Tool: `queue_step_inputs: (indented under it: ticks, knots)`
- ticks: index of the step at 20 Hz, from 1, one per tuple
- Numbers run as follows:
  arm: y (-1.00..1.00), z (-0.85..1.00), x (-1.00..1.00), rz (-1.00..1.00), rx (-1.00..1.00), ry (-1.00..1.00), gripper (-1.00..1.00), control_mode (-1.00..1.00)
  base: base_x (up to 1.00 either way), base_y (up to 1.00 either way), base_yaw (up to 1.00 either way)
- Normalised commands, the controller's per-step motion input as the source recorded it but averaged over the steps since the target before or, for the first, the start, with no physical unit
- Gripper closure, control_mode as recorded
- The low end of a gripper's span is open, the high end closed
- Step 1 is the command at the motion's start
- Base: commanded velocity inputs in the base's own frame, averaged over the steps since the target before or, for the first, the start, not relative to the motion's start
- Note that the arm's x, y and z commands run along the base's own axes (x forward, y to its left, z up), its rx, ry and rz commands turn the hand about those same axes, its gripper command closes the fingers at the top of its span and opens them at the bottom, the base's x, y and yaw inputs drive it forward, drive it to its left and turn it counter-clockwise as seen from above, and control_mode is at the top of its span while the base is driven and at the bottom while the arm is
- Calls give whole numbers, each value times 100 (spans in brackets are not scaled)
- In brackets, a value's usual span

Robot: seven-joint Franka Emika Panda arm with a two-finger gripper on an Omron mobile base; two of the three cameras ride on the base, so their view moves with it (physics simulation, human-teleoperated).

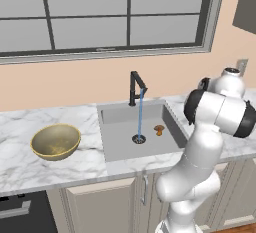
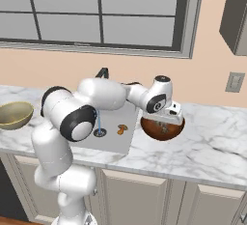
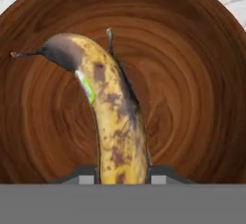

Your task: Pick the bananas from the sink and place them in one bowl. Place the mushroom in the other bowl. Then turn off the sink faucet.

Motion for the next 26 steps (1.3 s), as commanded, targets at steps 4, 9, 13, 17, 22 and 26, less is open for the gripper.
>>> queue_step_inputs:
  ticks: [4, 9, 13, 17, 22, 26]
  knots:
    - [-41, 30, -31, 0, 0, 0, -100, -100, 0, 0, 0]
    - [-8, 45, -27, 0, 0, 0, -100, -100, 0, 0, 0]
    - [16, 84, -31, 0, -1, 0, -100, -100, 0, 0, 0]
    - [71, 17, -62, 0, -9, -1, -100, -100, 0, 0, 0]
    - [99, 20, -53, 0, -13, 0, -100, -100, 0, 0, 0]
    - [100, 7, -52, 0, -13, 0, -100, -100, 0, 0, 0]
